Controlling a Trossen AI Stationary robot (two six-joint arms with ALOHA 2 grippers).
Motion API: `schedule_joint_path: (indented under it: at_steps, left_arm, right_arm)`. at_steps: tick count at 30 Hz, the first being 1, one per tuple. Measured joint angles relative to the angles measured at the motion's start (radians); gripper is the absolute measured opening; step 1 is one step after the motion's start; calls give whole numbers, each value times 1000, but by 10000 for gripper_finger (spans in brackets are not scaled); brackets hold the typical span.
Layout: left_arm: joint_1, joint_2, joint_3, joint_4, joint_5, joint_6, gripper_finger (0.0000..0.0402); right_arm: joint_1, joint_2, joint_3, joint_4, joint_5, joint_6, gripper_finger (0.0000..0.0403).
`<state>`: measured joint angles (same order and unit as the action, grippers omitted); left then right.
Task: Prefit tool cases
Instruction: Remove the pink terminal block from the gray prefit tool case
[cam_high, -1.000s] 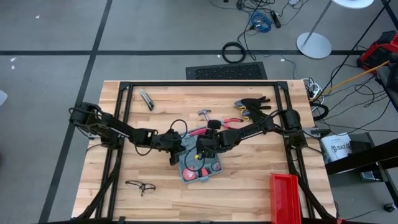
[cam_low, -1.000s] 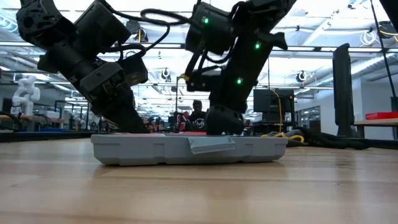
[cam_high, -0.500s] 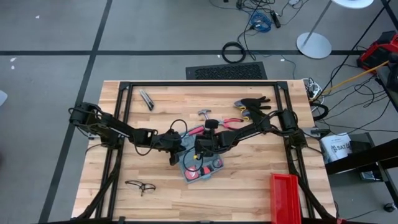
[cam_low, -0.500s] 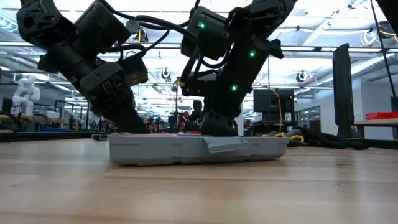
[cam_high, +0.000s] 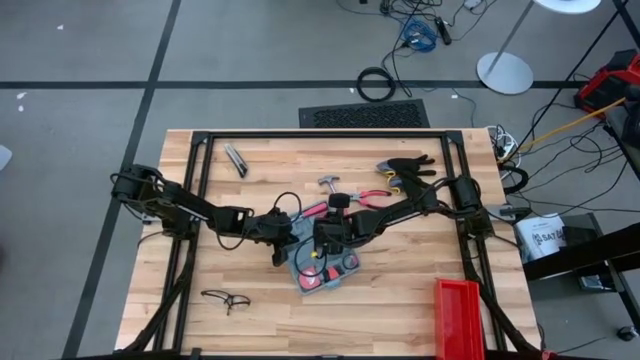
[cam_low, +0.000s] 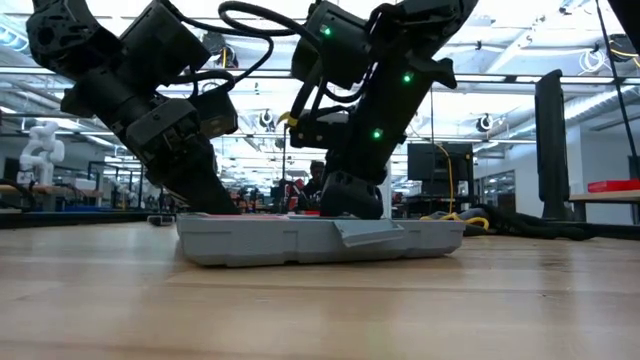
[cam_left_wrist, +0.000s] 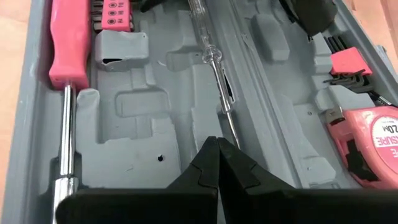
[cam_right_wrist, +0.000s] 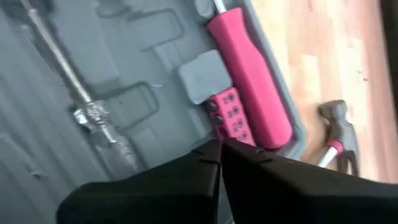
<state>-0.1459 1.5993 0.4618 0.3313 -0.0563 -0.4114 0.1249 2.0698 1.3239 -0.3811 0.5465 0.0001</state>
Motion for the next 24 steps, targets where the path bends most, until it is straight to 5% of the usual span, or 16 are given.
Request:
schedule_joint_path:
  at_steps: [11, 16, 24]
  left_arm:
    - [1, 0, 0, -3, 15, 9, 0]
    - [1, -2, -1, -11, 18, 26, 0]
    - [0, -2, -1, -10, 26, 27, 0]
  right_arm:
    - [-14, 73, 7, 70, 121, 13, 114]
    - [-2, 77, 3, 119, 270, -56, 125]
    - [-8, 81, 2, 178, 275, -110, 122]
